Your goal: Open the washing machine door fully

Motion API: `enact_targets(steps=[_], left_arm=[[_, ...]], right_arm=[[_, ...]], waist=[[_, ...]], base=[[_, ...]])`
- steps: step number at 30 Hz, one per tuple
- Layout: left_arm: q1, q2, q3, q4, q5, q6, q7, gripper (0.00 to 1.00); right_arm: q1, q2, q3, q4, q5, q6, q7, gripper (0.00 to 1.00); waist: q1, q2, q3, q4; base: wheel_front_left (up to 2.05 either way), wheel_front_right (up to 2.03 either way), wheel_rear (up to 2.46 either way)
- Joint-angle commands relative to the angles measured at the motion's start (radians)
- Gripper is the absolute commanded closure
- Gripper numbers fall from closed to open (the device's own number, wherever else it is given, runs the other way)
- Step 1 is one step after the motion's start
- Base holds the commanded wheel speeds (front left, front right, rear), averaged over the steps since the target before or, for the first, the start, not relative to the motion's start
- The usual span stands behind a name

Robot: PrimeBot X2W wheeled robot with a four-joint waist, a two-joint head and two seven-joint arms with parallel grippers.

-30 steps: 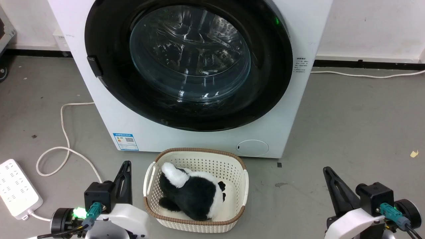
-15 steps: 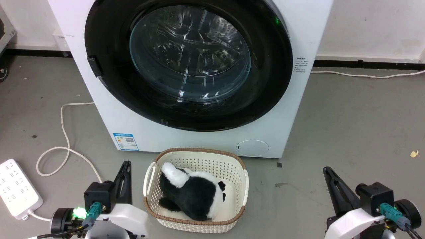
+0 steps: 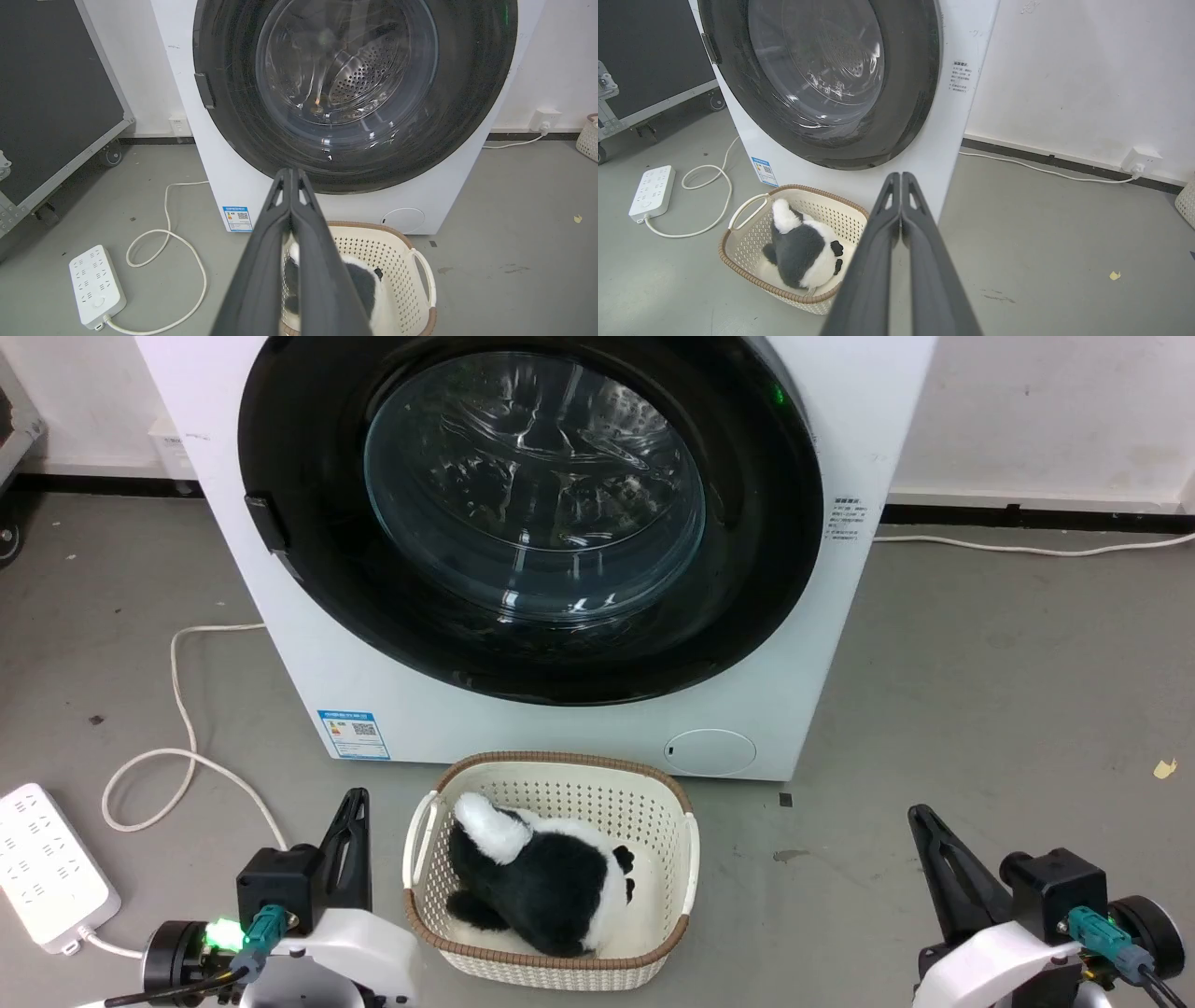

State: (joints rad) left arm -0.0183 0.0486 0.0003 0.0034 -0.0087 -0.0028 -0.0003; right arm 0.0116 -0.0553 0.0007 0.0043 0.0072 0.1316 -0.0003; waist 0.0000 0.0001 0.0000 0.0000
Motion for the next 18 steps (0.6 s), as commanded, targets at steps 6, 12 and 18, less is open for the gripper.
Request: enact_targets(steps=[6, 12, 18], left_arm=[[0.018, 0.002, 0.0, -0.003, 0.009, 0.003, 0.0, 1.0], [0.018, 0.002, 0.0, -0.003, 0.009, 0.003, 0.0, 1.0], [0.018, 0.002, 0.0, -0.003, 0.009, 0.003, 0.0, 1.0]], right_arm=[[-0.012, 0.005, -0.001, -0.004, -0.007, -0.001, 0.0, 1.0], [-0.012, 0.005, -0.001, -0.004, -0.007, -0.001, 0.0, 1.0], [-0.012, 0.005, -0.001, -0.004, -0.007, -0.001, 0.0, 1.0]], waist=[[0.0, -0.0001, 0.0, 0.0], [0.0, -0.0001, 0.0, 0.0], [0.0, -0.0001, 0.0, 0.0]], base=[[0.0, 0.0, 0.0], [0.0, 0.0, 0.0], [0.0, 0.0, 0.0]])
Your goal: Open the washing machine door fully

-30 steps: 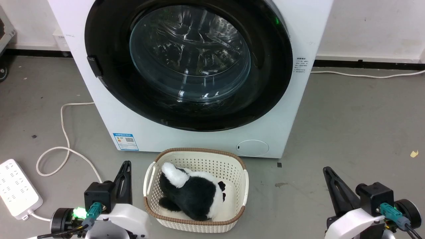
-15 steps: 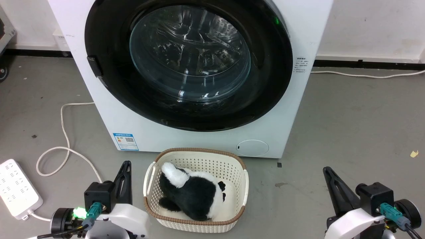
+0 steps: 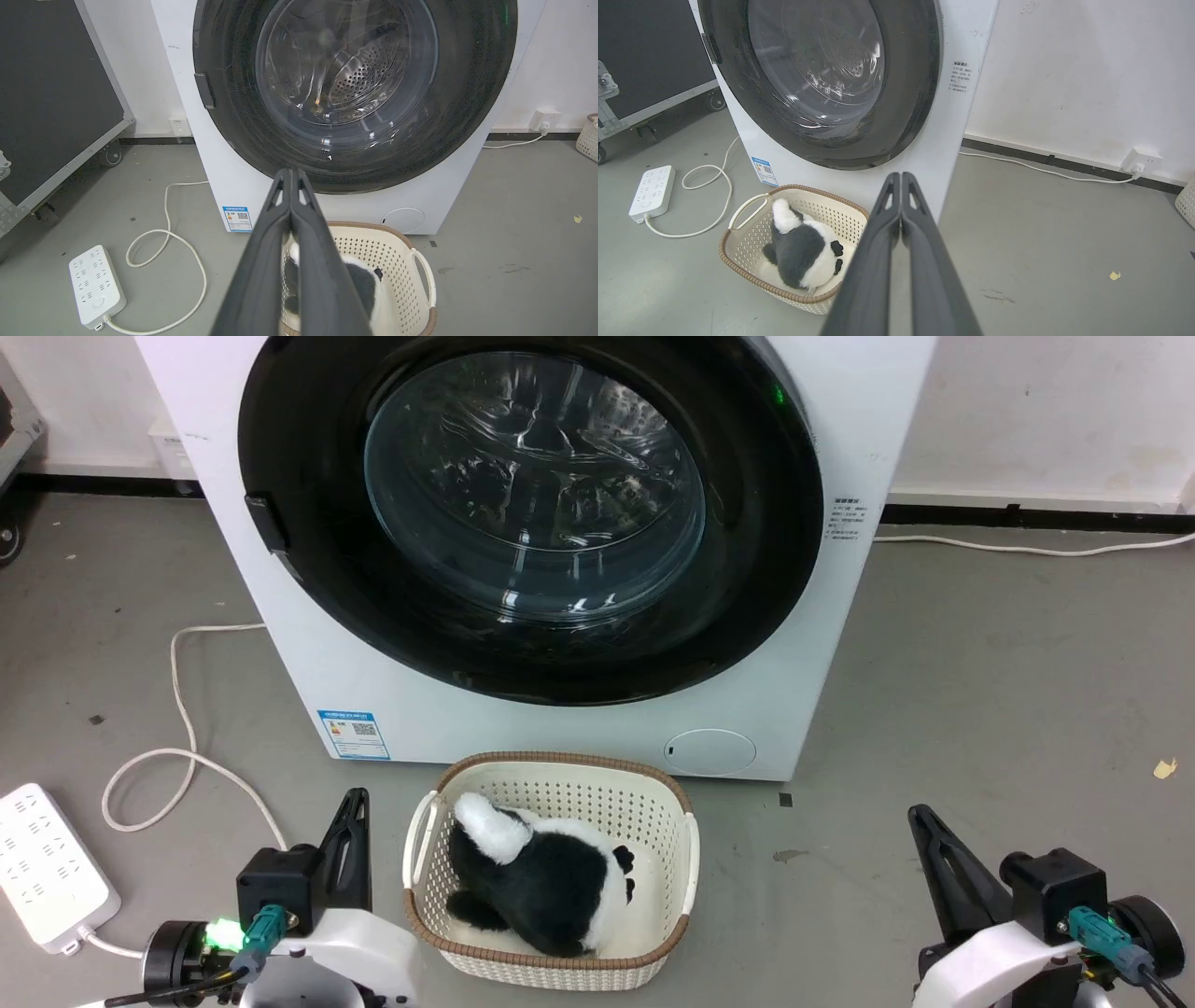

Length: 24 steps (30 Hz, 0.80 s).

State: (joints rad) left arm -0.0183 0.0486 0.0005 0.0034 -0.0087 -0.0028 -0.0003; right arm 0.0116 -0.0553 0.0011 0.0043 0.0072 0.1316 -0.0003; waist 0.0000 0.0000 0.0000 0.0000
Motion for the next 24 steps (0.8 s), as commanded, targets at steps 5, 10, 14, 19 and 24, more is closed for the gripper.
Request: enact_targets(steps=[5, 10, 14, 19, 24], left_arm=[[0.018, 0.002, 0.0, -0.003, 0.009, 0.003, 0.0, 1.0], [0.018, 0.002, 0.0, -0.003, 0.009, 0.003, 0.0, 1.0], [0.0, 0.0, -0.001, 0.0, 0.0, 0.0, 0.0, 0.0], [0.001, 0.0, 0.001, 0.0, -0.005, -0.001, -0.007, 0.0], [0.005, 0.0, 0.003, -0.001, -0.009, -0.002, -0.015, 0.0]], right_arm=[[-0.012, 0.005, -0.001, -0.004, -0.007, -0.001, 0.0, 1.0], [-0.012, 0.005, -0.001, -0.004, -0.007, -0.001, 0.0, 1.0], [0.0, 0.0, 0.0, 0.0, 0.0, 0.0, 0.0, 0.0], [0.001, 0.0, -0.003, 0.0, 0.007, 0.0, -0.007, 0.0], [0.001, 0.0, -0.005, 0.002, 0.012, 0.0, -0.015, 0.0]], waist=[[0.0, 0.0, 0.0, 0.0], [0.0, 0.0, 0.0, 0.0], [0.0, 0.0, 0.0, 0.0], [0.0, 0.0, 0.001, 0.0], [0.0, 0.0, 0.001, -0.001]], base=[[0.0, 0.0, 0.0], [0.0, 0.0, 0.0], [0.0, 0.0, 0.0], [0.0, 0.0, 0.0], [0.0, 0.0, 0.0]])
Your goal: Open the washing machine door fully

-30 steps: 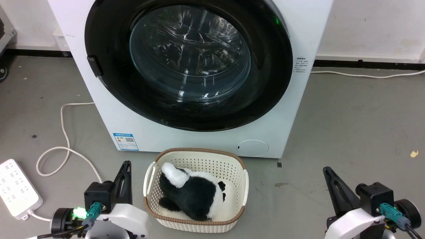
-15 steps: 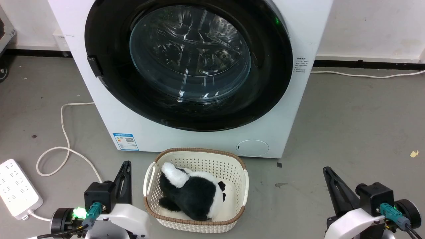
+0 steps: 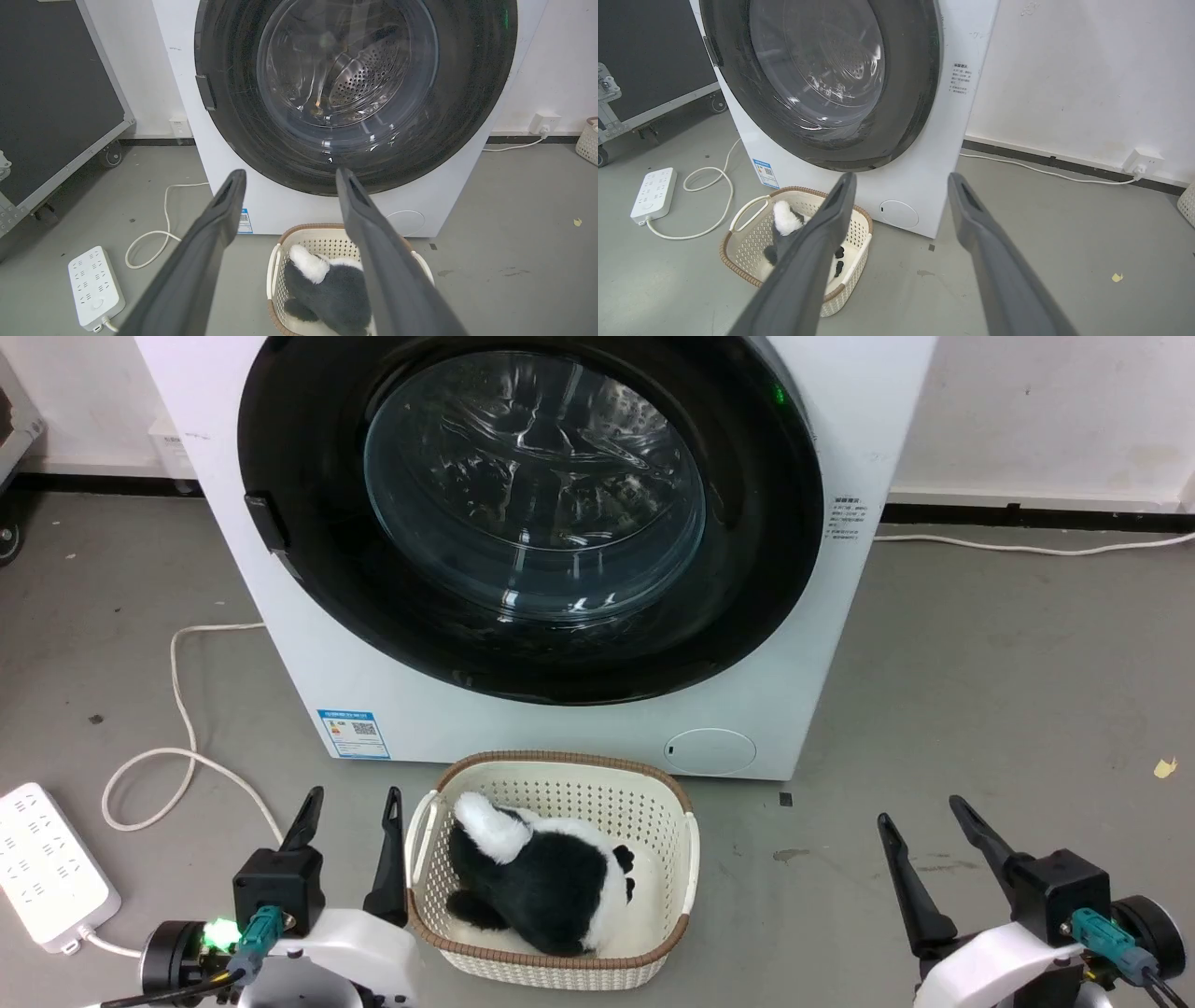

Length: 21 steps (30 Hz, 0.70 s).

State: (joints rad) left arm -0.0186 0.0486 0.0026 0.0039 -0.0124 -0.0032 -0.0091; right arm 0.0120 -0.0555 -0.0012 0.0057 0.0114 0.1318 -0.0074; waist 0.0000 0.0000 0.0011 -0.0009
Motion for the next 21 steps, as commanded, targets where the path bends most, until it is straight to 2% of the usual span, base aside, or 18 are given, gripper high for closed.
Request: enact_targets(steps=[1, 21], left_arm=[[0.006, 0.0, 0.001, -0.002, -0.006, -0.002, -0.008, 0.0], [0.012, 0.0, 0.006, -0.001, -0.028, -0.015, -0.05, 0.0]], right_arm=[[0.001, 0.0, -0.003, 0.001, 0.007, 0.0, -0.01, 0.0], [-0.003, 0.001, -0.004, 0.007, 0.0, 0.0, -0.052, 0.0]], waist=[[0.0, 0.0, 0.0, 0.0], [0.0, 0.0, 0.025, 0.009]], base=[[0.0, 0.0, 0.0], [0.0, 0.0, 0.0]])
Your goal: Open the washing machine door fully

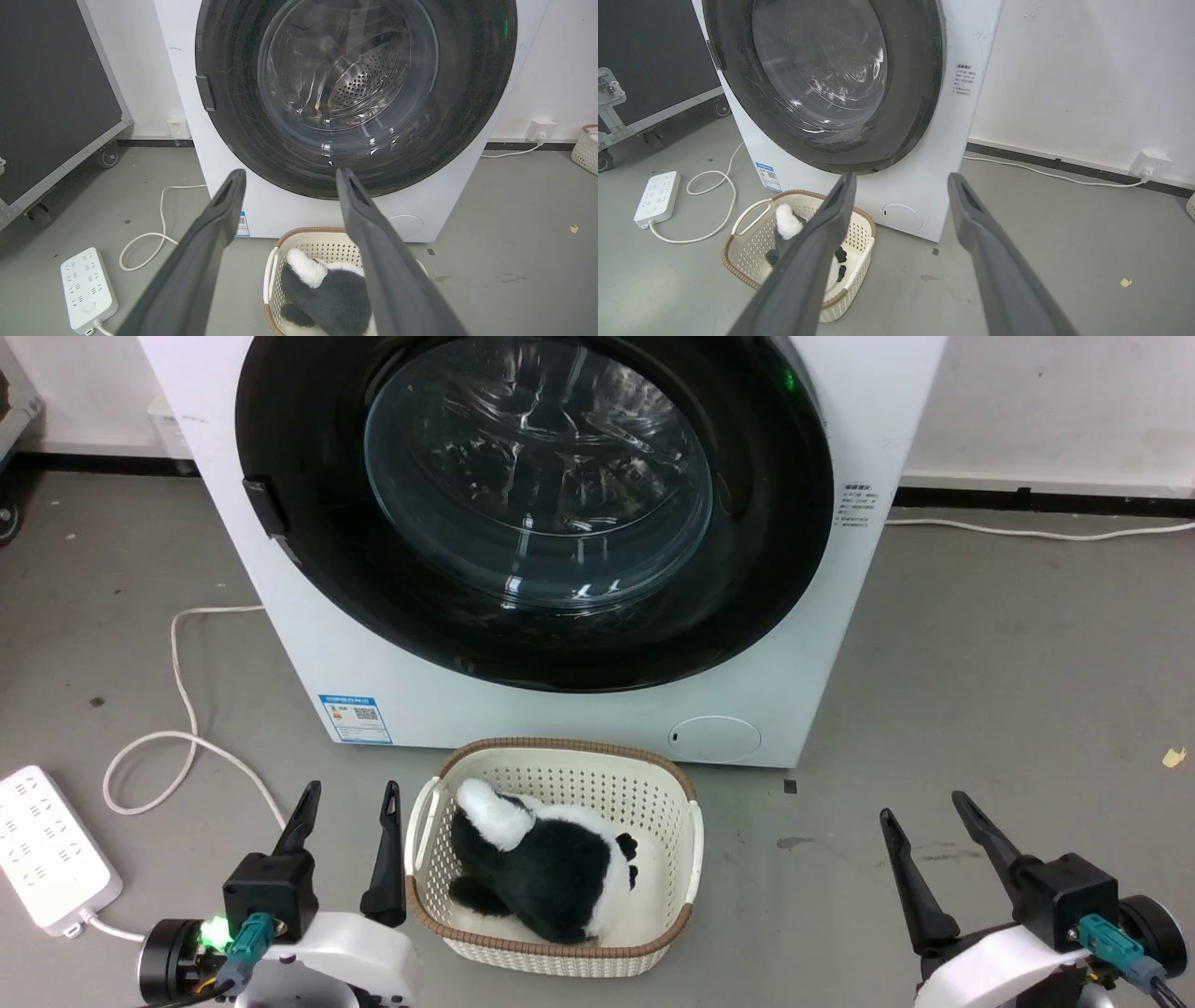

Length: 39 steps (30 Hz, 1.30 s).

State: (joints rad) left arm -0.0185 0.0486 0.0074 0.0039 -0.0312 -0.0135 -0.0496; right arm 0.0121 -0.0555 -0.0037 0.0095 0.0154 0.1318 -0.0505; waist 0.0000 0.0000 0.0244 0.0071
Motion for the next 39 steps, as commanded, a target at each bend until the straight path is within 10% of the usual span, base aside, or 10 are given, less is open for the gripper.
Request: enact_targets(steps=[1, 2, 3, 39], left_arm=[[0.012, 0.0, 0.003, -0.002, -0.01, -0.006, -0.012, 0.0], [0.011, 0.0, 0.003, -0.002, -0.011, -0.006, -0.014, 0.0], [0.011, 0.0, 0.004, -0.003, -0.012, -0.007, -0.016, 0.0], [-0.078, 0.001, 0.04, -0.042, -0.058, -0.048, -0.099, 0.0]], right_arm=[[-0.005, 0.001, -0.002, 0.004, -0.003, 0.0, -0.011, 0.16], [-0.007, 0.001, -0.002, 0.007, 0.0, 0.0, -0.013, 0.71], [-0.009, 0.001, -0.003, 0.009, 0.001, 0.0, -0.015, 1.0], [-0.578, 0.002, -0.219, 0.141, 0.421, -0.001, 0.216, 1.0]], waist=[[0.0, 0.0, 0.003, 0.001], [0.0, 0.0, 0.005, 0.002], [0.0, 0.0, 0.007, 0.003], [0.0, 0.0, 0.231, 0.077]], base=[[0.0, 0.0, 0.0], [0.0, 0.0, 0.0], [0.0, 0.0, 0.0], [0.0, 0.0, 0.0]])
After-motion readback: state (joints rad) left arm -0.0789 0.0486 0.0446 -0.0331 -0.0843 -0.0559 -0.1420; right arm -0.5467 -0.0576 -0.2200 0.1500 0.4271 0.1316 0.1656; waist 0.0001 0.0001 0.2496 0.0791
